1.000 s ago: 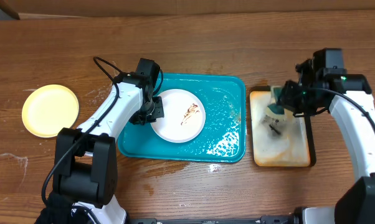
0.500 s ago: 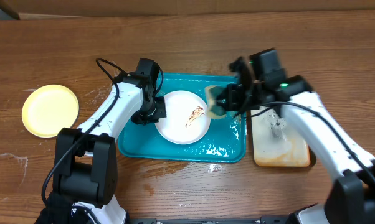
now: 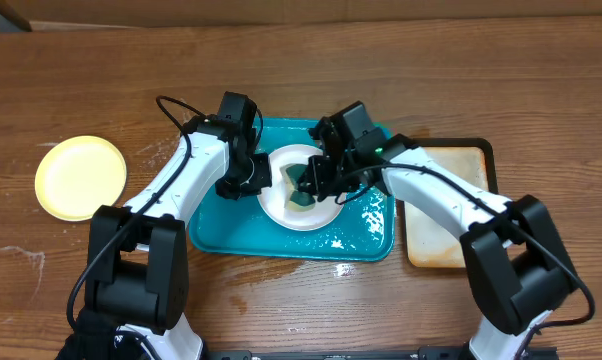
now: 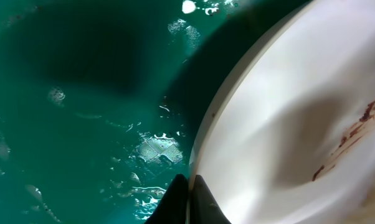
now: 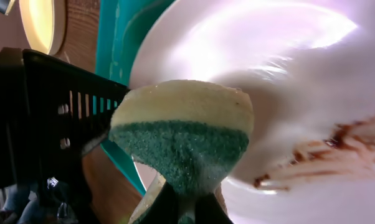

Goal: Clean dirty plates on tray and stack at the side
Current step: 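Scrub the white plate with the sponge while the left gripper holds it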

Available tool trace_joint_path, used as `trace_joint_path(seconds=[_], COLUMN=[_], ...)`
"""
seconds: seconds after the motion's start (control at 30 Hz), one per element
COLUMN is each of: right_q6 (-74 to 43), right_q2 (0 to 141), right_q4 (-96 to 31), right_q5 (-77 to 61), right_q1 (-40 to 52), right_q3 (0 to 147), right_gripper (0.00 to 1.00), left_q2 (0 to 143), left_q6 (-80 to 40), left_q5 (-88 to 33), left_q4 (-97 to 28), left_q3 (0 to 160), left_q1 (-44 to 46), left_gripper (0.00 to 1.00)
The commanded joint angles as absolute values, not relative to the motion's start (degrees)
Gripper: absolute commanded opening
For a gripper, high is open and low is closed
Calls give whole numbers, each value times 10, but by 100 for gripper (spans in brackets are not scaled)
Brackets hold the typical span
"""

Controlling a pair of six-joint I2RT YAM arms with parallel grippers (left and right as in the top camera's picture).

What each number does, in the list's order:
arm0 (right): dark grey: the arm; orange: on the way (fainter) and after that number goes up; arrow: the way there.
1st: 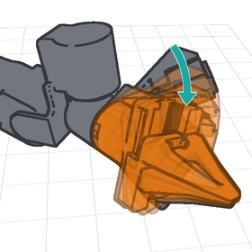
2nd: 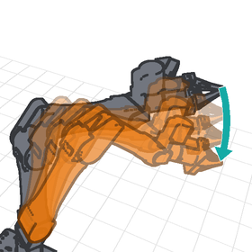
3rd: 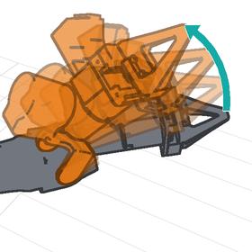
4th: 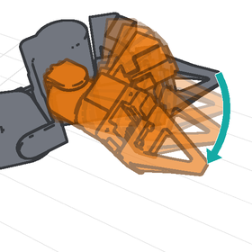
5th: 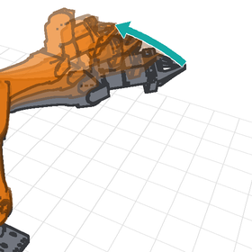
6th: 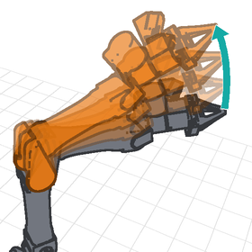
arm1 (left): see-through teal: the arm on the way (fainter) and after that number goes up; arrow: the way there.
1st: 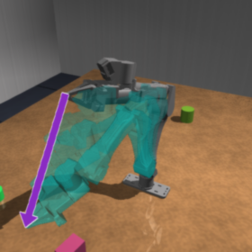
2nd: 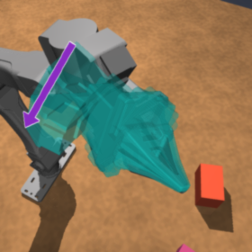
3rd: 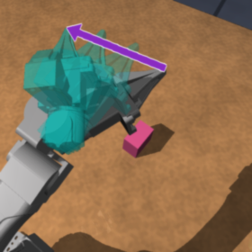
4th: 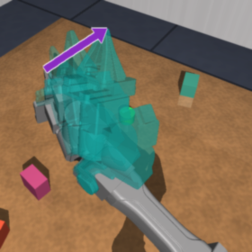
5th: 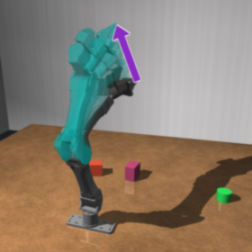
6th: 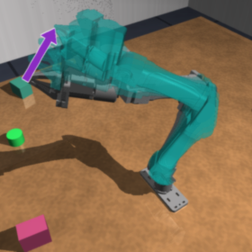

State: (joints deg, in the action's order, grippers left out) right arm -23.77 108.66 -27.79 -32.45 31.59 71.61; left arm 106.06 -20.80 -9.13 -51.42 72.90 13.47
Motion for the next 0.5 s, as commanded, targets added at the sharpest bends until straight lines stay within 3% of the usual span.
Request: trace_joint_path(seconds=[0.0,0.47], right_q6=[-260,-284], right_q2=[1102,1153], right_q4=[-268,-312], right_q5=[-304,-120], right_q1=[325,329], right_q3=[720,720], right_gripper=[4,4], left_q2=[1071,1071], left_q6=[-197,-192], left_q5=[-123,-136], left_q4=[-514,-518], left_q3=[736,736], left_q1=[135,135], left_gripper=[4,4])
